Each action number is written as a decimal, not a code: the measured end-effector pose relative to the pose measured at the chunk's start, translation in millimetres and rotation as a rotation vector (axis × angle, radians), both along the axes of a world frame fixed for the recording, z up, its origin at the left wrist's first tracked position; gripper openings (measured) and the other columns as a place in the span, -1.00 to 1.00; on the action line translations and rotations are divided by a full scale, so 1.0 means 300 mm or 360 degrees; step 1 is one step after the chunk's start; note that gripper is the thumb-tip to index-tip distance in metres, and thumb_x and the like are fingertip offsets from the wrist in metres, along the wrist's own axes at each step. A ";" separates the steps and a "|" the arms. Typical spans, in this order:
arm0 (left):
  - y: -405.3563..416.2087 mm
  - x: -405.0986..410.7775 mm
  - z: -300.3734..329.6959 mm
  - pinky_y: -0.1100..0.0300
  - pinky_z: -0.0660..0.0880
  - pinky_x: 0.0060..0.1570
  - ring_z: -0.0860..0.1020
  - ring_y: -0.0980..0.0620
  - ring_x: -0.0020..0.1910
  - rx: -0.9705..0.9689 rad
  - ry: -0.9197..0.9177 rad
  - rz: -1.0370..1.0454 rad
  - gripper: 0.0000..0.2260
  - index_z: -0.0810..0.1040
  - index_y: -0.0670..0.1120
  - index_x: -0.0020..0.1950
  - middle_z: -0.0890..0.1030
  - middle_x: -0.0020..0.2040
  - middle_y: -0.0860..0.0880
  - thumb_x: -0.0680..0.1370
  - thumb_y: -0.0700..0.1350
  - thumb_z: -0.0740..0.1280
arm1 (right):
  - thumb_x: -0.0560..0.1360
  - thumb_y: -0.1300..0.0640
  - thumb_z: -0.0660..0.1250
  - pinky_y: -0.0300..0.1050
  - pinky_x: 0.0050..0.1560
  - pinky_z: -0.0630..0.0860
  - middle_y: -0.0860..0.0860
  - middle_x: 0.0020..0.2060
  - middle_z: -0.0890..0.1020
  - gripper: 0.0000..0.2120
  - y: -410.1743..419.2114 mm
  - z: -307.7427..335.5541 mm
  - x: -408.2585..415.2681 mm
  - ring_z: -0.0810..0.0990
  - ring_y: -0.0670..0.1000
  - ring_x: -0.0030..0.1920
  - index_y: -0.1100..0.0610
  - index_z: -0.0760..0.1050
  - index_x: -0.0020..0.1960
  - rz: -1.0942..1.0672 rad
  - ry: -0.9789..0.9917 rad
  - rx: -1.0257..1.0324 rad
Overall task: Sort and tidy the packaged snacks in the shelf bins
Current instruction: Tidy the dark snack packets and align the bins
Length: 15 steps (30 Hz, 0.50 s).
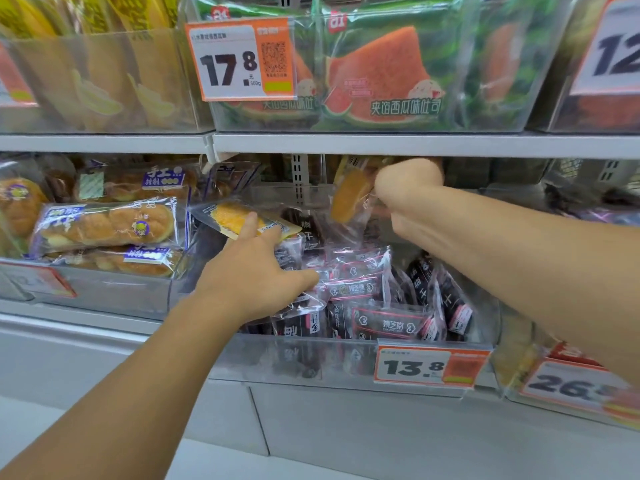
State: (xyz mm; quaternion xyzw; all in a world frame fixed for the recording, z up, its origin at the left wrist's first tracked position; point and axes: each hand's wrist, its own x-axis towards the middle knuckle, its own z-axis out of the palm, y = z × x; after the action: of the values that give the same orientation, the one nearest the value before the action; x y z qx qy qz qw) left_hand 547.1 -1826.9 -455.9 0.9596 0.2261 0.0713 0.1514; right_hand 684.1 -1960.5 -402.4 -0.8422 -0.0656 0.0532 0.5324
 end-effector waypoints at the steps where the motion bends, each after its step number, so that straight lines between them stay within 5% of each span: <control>1: -0.001 0.000 -0.001 -0.10 0.30 0.38 0.10 -0.06 0.60 0.0008 -0.0033 0.0002 -0.15 0.12 0.11 0.61 -0.14 0.65 0.08 0.42 0.36 0.36 | 0.56 0.25 0.33 -0.07 -0.16 0.57 0.13 -0.24 0.46 -0.80 -0.026 -0.024 -0.005 0.51 0.12 -0.21 0.36 0.41 -0.16 0.0014 -0.0173 -0.0003; 3: -0.002 -0.003 -0.006 -0.06 0.27 0.43 0.10 -0.02 0.60 0.0006 -0.0135 -0.0005 -0.14 0.17 0.04 0.61 -0.06 0.65 0.04 0.43 0.38 0.36 | 0.43 0.23 0.50 0.01 -0.11 0.64 0.13 -0.17 0.62 -0.80 -0.052 -0.066 -0.002 0.64 0.13 -0.12 0.30 0.53 -0.08 -0.0092 -0.0343 0.0466; 4: -0.002 -0.005 -0.007 -0.03 0.27 0.43 0.14 0.00 0.58 -0.0017 -0.0214 -0.0015 -0.15 0.23 0.00 0.59 0.05 0.64 0.01 0.43 0.39 0.35 | 0.38 0.23 0.55 0.03 -0.09 0.65 0.09 -0.13 0.65 -0.73 -0.055 -0.066 -0.022 0.65 0.10 -0.09 0.26 0.57 0.02 -0.0117 -0.0423 0.0395; 6: -0.003 -0.014 -0.004 0.06 0.36 0.31 0.37 0.02 0.43 -0.0125 -0.0497 0.0002 -0.26 0.42 -0.07 0.47 0.40 0.47 0.00 0.45 0.37 0.35 | 0.39 0.26 0.53 0.06 -0.03 0.64 0.04 -0.09 0.68 -0.63 -0.087 -0.099 -0.062 0.66 0.06 -0.08 0.12 0.61 0.18 0.0355 -0.0582 0.0110; 8: -0.002 -0.022 0.001 0.14 0.45 0.14 0.54 0.03 0.17 -0.0214 -0.0854 0.0093 -0.42 0.59 -0.09 0.30 0.61 0.22 0.03 0.49 0.31 0.36 | 0.47 0.28 0.46 0.08 -0.03 0.60 0.04 -0.11 0.68 -0.70 -0.109 -0.117 -0.102 0.64 0.09 -0.10 0.00 0.68 0.14 0.0818 -0.0942 -0.0251; 11: -0.008 -0.027 0.016 0.18 0.52 0.04 0.63 0.06 -0.02 -0.0375 -0.1107 0.0137 -0.67 0.69 -0.04 0.19 0.69 0.00 0.05 0.51 0.12 0.45 | 0.53 0.33 0.38 0.09 -0.02 0.57 0.06 -0.01 0.65 -0.69 -0.143 -0.120 -0.124 0.62 0.12 -0.03 0.03 0.67 0.19 0.1120 -0.1450 -0.0578; 15: -0.029 -0.028 0.035 0.17 0.59 -0.06 0.63 0.18 -0.16 -0.0875 -0.1246 0.0076 -0.88 0.72 0.03 0.05 0.72 -0.06 0.05 0.52 -0.08 0.48 | 0.34 0.58 0.38 0.26 0.14 0.60 0.09 0.23 0.65 -0.39 -0.231 -0.127 -0.132 0.61 0.21 0.26 0.13 0.61 0.28 0.1136 -0.2058 -0.0722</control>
State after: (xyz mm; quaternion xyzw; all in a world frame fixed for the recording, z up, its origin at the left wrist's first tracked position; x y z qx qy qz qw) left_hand 538.6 -1835.7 -445.5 0.7795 0.1846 0.3684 0.4718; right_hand 644.5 -2029.8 -440.6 -0.7222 -0.6186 -0.2687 0.1532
